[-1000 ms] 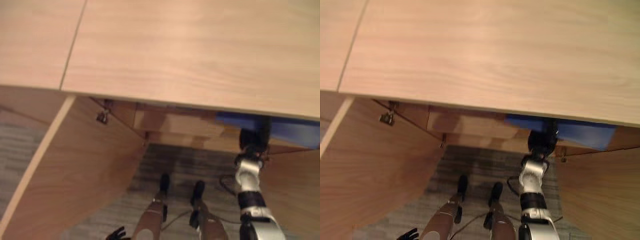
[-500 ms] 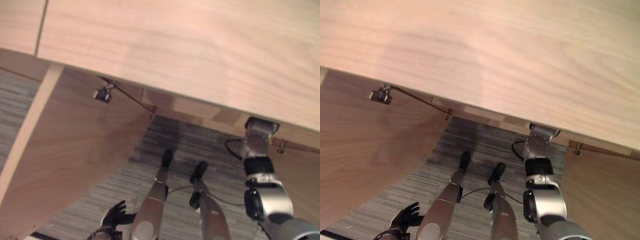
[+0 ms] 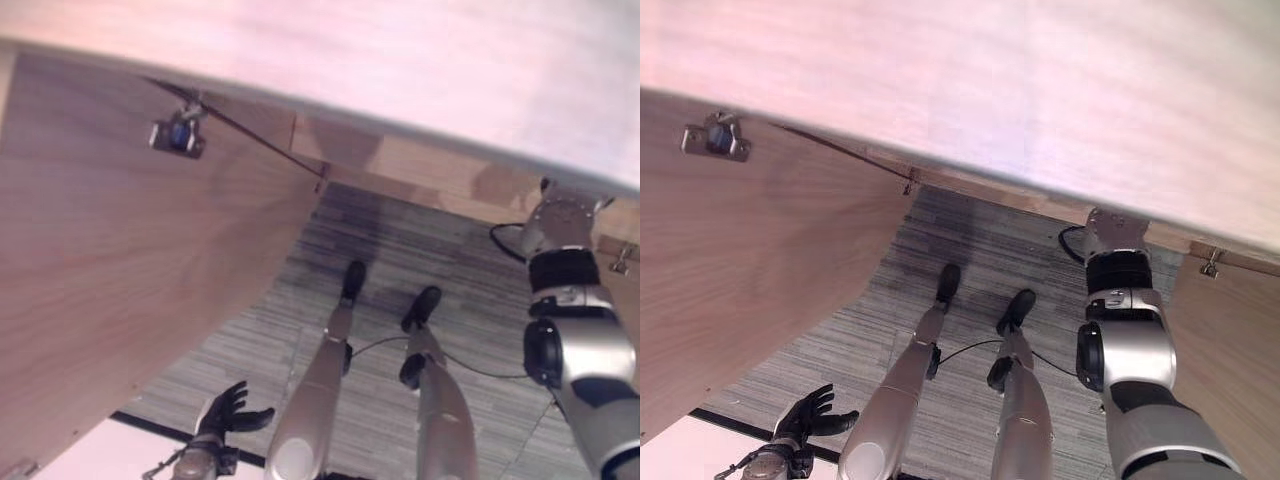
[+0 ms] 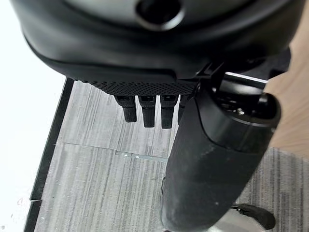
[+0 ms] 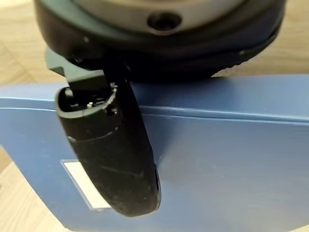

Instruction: Put the empty folder in the office cabinet

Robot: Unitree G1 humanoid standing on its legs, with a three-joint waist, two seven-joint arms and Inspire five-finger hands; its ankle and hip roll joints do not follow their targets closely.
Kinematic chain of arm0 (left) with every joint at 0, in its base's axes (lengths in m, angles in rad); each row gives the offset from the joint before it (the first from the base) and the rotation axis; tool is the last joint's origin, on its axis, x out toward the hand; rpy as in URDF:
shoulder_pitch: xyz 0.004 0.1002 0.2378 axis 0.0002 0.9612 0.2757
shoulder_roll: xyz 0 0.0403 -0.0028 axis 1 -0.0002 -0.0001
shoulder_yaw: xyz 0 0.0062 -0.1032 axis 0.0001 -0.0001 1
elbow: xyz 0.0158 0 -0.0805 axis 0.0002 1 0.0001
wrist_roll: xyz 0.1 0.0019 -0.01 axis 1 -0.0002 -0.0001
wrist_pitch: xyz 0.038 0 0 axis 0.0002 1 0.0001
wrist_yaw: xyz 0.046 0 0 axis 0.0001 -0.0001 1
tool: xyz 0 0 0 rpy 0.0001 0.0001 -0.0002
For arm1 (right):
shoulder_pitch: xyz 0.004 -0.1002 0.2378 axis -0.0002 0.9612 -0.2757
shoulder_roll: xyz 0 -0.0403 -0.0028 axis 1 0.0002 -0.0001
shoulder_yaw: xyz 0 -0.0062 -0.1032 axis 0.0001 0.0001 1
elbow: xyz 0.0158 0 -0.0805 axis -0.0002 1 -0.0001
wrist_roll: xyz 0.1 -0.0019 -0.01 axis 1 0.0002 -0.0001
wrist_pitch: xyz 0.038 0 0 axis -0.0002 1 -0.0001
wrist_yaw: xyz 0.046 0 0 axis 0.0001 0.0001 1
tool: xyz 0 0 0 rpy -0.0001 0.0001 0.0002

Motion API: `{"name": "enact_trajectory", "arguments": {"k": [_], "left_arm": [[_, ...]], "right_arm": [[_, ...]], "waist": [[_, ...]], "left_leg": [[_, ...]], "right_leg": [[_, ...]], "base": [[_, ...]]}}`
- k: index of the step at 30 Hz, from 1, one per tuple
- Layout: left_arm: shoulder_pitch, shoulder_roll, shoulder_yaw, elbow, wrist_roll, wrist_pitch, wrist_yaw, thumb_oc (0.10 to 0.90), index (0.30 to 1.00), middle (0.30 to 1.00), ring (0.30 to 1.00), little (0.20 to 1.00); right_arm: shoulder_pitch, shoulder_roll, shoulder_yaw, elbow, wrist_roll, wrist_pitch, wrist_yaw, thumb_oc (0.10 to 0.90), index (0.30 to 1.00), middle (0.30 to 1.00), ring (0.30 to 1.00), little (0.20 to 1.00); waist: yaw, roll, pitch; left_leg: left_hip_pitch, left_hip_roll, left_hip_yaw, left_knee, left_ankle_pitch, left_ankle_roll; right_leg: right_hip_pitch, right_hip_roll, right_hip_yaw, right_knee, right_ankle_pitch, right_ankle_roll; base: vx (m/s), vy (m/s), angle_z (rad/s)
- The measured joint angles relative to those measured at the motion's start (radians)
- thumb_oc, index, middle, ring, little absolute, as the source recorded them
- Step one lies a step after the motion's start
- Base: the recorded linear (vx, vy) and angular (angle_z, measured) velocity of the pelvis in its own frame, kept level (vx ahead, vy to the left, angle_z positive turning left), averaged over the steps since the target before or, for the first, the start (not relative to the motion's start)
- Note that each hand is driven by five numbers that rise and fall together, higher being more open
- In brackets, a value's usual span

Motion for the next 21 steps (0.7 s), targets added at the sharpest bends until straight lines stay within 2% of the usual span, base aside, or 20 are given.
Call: {"name": "enact_trajectory", "arguments": {"k": [7,11,12,21], "left_arm": [[-0.016,0.014,-0.036,-0.042,0.000,0.000,0.021,0.800,0.900,0.900,0.900,0.900],[-0.018,0.014,-0.036,-0.042,0.000,0.000,0.029,0.800,0.900,0.900,0.900,0.900],[-0.018,0.014,-0.036,-0.040,0.000,0.001,0.039,0.800,0.900,0.900,0.900,0.900],[-0.021,0.027,-0.070,-0.087,-0.029,0.005,0.063,0.800,0.900,0.900,0.900,0.900]], "right_arm": [[-0.011,-0.003,0.010,-0.063,-0.007,-0.027,-0.021,0.400,0.300,0.300,0.300,0.300],[-0.016,-0.003,0.030,-0.084,-0.035,-0.041,-0.025,0.400,0.300,0.300,0.300,0.300],[-0.029,-0.003,0.041,-0.084,-0.036,-0.043,-0.032,0.400,0.300,0.300,0.300,0.300],[-0.073,-0.037,0.083,-0.106,-0.071,-0.055,-0.071,0.400,0.300,0.300,0.300,0.300]], "waist": [[-0.005,-0.001,0.003],[-0.013,-0.002,0.004],[-0.027,-0.003,0.004],[-0.035,-0.005,0.007]], "left_leg": [[-0.031,-0.004,0.009,0.000,0.014,0.009],[-0.046,-0.005,0.021,0.000,0.018,0.012],[-0.051,-0.006,0.023,0.001,0.019,0.013],[-0.103,-0.021,0.058,0.026,0.017,0.019]], "right_leg": [[-0.074,-0.015,0.022,0.079,-0.028,-0.008],[-0.099,-0.016,0.035,0.092,-0.028,-0.008],[-0.110,-0.020,0.036,0.100,-0.029,-0.008],[-0.190,-0.037,0.080,0.151,-0.037,-0.006]], "base": [[-0.01,0.005,-0.01],[-0.03,0.032,-0.05],[-0.03,0.067,-0.02],[-0.03,0.058,-0.05]]}}
